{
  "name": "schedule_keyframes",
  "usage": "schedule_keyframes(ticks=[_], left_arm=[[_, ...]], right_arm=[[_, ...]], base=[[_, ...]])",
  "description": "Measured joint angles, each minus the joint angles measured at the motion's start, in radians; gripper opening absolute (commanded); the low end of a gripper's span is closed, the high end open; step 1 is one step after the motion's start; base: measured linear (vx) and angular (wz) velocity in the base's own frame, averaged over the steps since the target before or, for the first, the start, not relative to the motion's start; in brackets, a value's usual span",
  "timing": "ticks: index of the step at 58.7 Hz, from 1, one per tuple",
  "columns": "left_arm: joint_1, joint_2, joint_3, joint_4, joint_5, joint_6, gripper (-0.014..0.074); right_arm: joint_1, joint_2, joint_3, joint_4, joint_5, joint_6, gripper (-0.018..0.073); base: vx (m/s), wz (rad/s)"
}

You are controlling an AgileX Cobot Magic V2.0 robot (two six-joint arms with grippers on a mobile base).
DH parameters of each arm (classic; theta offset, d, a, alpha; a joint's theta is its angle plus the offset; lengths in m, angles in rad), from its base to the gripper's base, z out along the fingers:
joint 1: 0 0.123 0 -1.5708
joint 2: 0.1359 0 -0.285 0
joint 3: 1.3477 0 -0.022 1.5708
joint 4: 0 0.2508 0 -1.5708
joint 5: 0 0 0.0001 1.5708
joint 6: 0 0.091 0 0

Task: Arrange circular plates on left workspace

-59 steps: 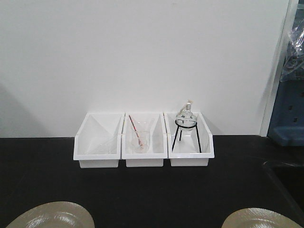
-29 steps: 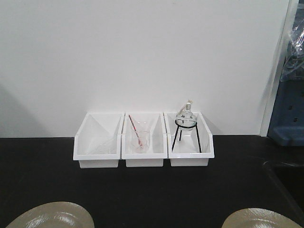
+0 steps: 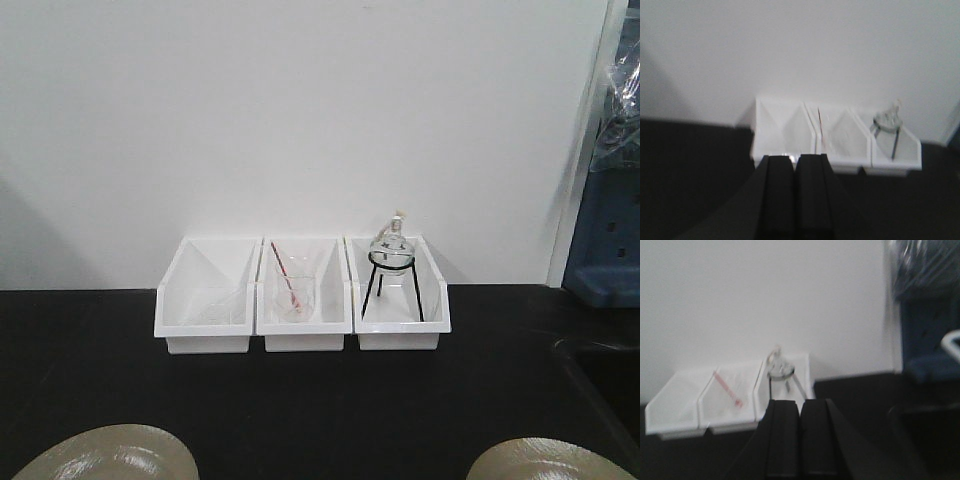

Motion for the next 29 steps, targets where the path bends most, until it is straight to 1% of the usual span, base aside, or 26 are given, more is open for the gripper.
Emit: schedule_keyframes(ticks=[2, 3, 5, 6, 7, 8, 9, 11, 12, 13, 15, 16, 17, 18, 19, 21, 23, 27, 29], left_arm=[[0.0, 0.077, -0.046, -0.051, 0.082, 0.034, 0.0003], [0.0, 0.108, -0.063, -0.074, 0.115, 0.053, 0.0003], [0.0, 0.183, -0.101, -0.141, 0.197, 0.11, 0.0003], [0.0, 0.229, -0.121, -0.187, 0.245, 0.149, 0.0003], [0.0, 0.259, -0.132, -0.219, 0.275, 0.178, 0.0003], [0.0, 0.302, -0.147, -0.271, 0.321, 0.223, 0.0003], [0.0, 0.33, -0.155, -0.308, 0.35, 0.253, 0.0003], [0.0, 0.423, -0.172, -0.426, 0.442, 0.36, 0.0003], [0.0, 0.459, -0.177, -0.488, 0.475, 0.39, 0.0003], [0.0, 0.482, -0.179, -0.531, 0.496, 0.433, 0.0003], [0.0, 0.536, -0.184, -0.653, 0.553, 0.499, 0.0003], [0.0, 0.566, -0.184, -0.693, 0.57, 0.524, 0.0003], [0.0, 0.585, -0.185, -0.751, 0.595, 0.557, 0.0003], [0.0, 0.612, -0.185, -0.805, 0.61, 0.588, 0.0003], [0.0, 0.629, -0.185, -0.838, 0.632, 0.606, 0.0003], [0.0, 0.675, -0.185, -0.928, 0.66, 0.654, 0.0003], [0.0, 0.709, -0.185, -0.992, 0.678, 0.68, 0.0003], [0.0, 0.76, -0.187, -1.084, 0.691, 0.708, 0.0003], [0.0, 0.778, -0.187, -1.111, 0.691, 0.714, 0.0003]], right_arm=[[0.0, 0.041, -0.015, 0.094, 0.04, -0.056, -0.0005], [0.0, 0.072, -0.022, 0.158, 0.068, -0.104, -0.0005], [0.0, 0.111, -0.027, 0.25, 0.106, -0.177, -0.0005], [0.0, 0.147, -0.028, 0.348, 0.145, -0.253, -0.0005], [0.0, 0.165, -0.029, 0.396, 0.156, -0.272, -0.0005], [0.0, 0.182, -0.029, 0.42, 0.176, -0.33, -0.0005], [0.0, 0.208, -0.03, 0.512, 0.207, -0.369, -0.0005], [0.0, 0.258, -0.03, 0.618, 0.277, -0.493, -0.0005], [0.0, 0.282, -0.03, 0.676, 0.305, -0.539, -0.0005], [0.0, 0.304, -0.03, 0.731, 0.324, -0.579, -0.0005], [0.0, 0.332, -0.031, 0.794, 0.364, -0.624, -0.0005], [0.0, 0.359, -0.031, 0.835, 0.384, -0.651, -0.0005], [0.0, 0.371, -0.031, 0.871, 0.394, -0.673, -0.0005], [0.0, 0.388, -0.032, 0.902, 0.409, -0.684, -0.0005], [0.0, 0.399, -0.032, 0.928, 0.421, -0.697, -0.0005], [0.0, 0.424, -0.033, 0.961, 0.437, -0.712, -0.0005], [0.0, 0.445, -0.033, 0.985, 0.447, -0.721, -0.0005], [0.0, 0.481, -0.033, 1.009, 0.458, -0.728, -0.0005], [0.0, 0.497, -0.033, 1.014, 0.46, -0.731, -0.0005]], base=[[0.0, 0.0], [0.0, 0.0], [0.0, 0.0], [0.0, 0.0], [0.0, 0.0], [0.0, 0.0], [0.0, 0.0], [0.0, 0.0], [0.0, 0.0], [0.0, 0.0], [0.0, 0.0], [0.0, 0.0], [0.0, 0.0], [0.0, 0.0], [0.0, 0.0], [0.0, 0.0], [0.0, 0.0], [0.0, 0.0], [0.0, 0.0]])
